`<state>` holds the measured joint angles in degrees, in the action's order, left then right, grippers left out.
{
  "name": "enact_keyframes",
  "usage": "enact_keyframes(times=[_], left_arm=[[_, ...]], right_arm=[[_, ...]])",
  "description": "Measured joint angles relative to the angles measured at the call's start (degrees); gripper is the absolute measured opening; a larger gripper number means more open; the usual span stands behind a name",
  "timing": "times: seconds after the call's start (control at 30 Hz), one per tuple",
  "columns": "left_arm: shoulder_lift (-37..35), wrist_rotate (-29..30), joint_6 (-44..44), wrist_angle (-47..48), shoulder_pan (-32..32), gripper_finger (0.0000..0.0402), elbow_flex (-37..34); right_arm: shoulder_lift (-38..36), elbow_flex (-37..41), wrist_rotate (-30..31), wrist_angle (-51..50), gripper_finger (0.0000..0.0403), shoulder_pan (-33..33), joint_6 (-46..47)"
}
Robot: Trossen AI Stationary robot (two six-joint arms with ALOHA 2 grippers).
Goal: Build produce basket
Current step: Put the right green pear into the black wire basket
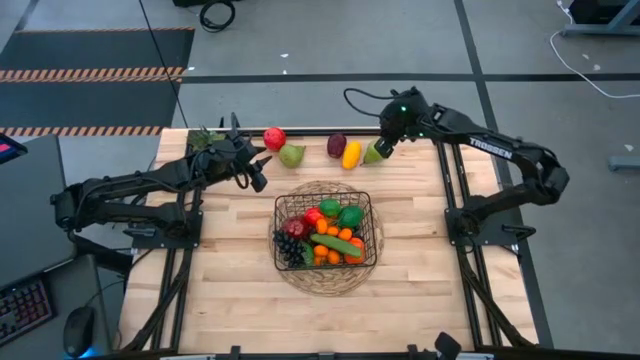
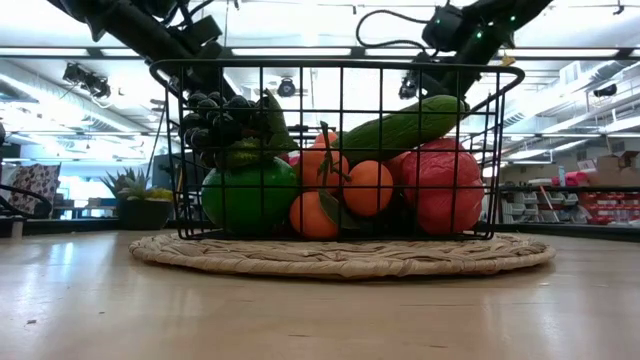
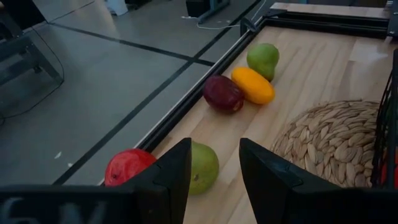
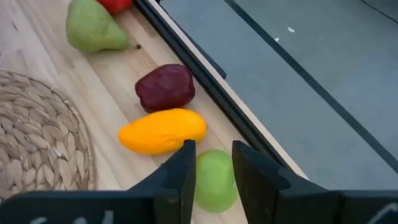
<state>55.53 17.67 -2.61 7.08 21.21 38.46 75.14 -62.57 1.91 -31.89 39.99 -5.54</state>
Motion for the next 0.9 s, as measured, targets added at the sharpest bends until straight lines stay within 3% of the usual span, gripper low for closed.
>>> enact_keyframes(times=[0.13, 0.37, 0.53, 0.7, 0.9], left_arm=[[0.0, 0.2, -1.1, -1.5, 0.0, 0.0142, 0.0], [0.0, 7.1, -5.6, -4.8, 0.0, 0.0142, 0.0], [0.0, 7.6, -6.1, -4.1, 0.0, 0.0142, 0.0], [0.0, 7.6, -7.1, -4.0, 0.0, 0.0142, 0.0], [0.0, 7.6, -7.1, -3.9, 0.0, 0.0142, 0.0]], right_arm=[[3.0, 0.1, 0.0, 0.2, 0.0146, 0.7, -0.5], [12.7, 2.6, 0.0, 4.6, 0.0255, 2.7, -0.8], [20.1, 3.0, -0.7, 5.3, 0.0312, 4.4, -0.7], [25.3, 2.5, -2.5, 9.4, 0.0339, 5.9, -1.0], [26.4, 2.6, -3.5, 12.4, 0.0332, 6.3, -1.7]])
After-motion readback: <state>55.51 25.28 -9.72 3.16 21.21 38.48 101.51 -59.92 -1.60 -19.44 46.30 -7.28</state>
